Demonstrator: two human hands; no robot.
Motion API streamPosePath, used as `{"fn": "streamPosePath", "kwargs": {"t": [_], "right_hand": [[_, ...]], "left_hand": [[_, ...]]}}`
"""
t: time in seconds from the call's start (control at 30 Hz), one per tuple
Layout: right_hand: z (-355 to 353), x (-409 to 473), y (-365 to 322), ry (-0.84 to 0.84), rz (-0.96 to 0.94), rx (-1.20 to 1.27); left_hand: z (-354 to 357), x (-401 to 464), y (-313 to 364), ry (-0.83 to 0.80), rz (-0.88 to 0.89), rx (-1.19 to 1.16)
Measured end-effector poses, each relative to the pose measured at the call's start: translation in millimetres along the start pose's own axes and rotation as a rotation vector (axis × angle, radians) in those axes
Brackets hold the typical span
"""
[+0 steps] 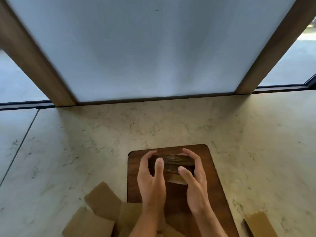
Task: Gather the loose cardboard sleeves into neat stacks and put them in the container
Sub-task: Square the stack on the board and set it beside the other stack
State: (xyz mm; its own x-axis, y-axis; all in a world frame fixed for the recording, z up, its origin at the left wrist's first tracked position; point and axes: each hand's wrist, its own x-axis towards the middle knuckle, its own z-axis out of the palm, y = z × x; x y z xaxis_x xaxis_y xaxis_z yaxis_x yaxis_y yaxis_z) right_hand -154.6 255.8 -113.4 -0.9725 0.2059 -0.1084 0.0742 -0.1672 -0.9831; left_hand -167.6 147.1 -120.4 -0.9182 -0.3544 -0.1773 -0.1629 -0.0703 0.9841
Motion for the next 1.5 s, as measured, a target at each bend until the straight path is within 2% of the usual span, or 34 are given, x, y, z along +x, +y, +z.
{"fn": "streamPosePath", "kwargs": {"t": [0.03, 0.1, 0.17, 0.23, 0.4, 0.47, 0.57, 0.7, 0.77, 0.83, 0.93, 1.0, 1.07, 1.13, 1.23, 1.27, 1.33, 1.43, 1.5], "right_hand": [[5.5, 0.9, 5.6, 0.097, 0.016, 0.052], [16.6, 6.9, 7.5, 0.281, 0.031, 0.005], [19.4, 12.8, 10.2, 0.419, 0.0, -0.151], [14.9, 17.6, 14.8, 0.483, -0.062, -0.314], [13.1, 23.7, 17.3, 0.314, -0.048, -0.095], [5.0, 27.6, 17.8, 0.276, -0.086, -0.157], [2.8, 30.8, 27.8, 0.321, -0.133, -0.292], [13.3, 30.3, 31.9, 0.387, -0.104, -0.208], [14.9, 31.3, 30.5, 0.4, -0.073, -0.154], [23.6, 27.3, 23.7, 0.401, -0.026, -0.144], [21.0, 13.0, 7.6, 0.226, 0.042, -0.22], [-4.8, 5.6, -4.8, -0.092, 0.088, -0.359], [-30.2, -6.7, -19.9, -0.378, 0.142, -0.628], [-33.1, -17.1, -28.0, -0.442, 0.185, -0.726], [-43.0, -47.4, -38.8, -0.329, 0.256, -0.537], [-51.5, -57.3, -40.1, -0.295, 0.283, -0.502], [-80.1, -76.5, -47.3, -0.211, 0.342, -0.415], [-140.3, -101.8, -66.0, 0.021, 0.405, -0.275], [-179.5, -111.0, -77.1, 0.194, 0.476, -0.317]], "left_hand": [[7.7, -0.2, -5.4, 0.102, 0.039, 0.042], [17.5, 2.8, -11.7, 0.235, 0.096, 0.079], [19.6, 7.1, -16.6, 0.266, 0.138, 0.138], [16.5, 11.2, -14.7, 0.25, 0.187, 0.178], [12.4, 16.5, -10.8, 0.147, 0.073, -0.034], [8.3, 18.8, -9.2, 0.138, 0.126, 0.041], [6.9, 22.2, -12.0, 0.174, 0.162, 0.118], [16.2, 12.5, -11.4, 0.122, 0.086, 0.0], [19.0, 13.1, -10.7, 0.174, 0.103, 0.009], [21.2, 19.1, -8.0, 0.293, 0.089, 0.052], [21.8, 27.5, 2.9, 0.363, 0.023, 0.091], [15.7, 28.3, 9.8, 0.285, 0.057, 0.201], [11.0, 22.4, 19.3, 0.119, 0.178, 0.369], [15.0, 15.6, 29.4, -0.061, 0.306, 0.588], [41.8, -17.9, 46.9, -0.321, 0.415, 0.929], [49.8, -27.6, 52.8, -0.383, 0.387, 0.971], [60.9, -44.4, 62.1, -0.486, 0.187, 0.841], [71.3, -78.7, 68.9, -0.535, -0.371, 0.349], [74.1, -110.6, 62.5, -0.542, -0.71, 0.079]]}}
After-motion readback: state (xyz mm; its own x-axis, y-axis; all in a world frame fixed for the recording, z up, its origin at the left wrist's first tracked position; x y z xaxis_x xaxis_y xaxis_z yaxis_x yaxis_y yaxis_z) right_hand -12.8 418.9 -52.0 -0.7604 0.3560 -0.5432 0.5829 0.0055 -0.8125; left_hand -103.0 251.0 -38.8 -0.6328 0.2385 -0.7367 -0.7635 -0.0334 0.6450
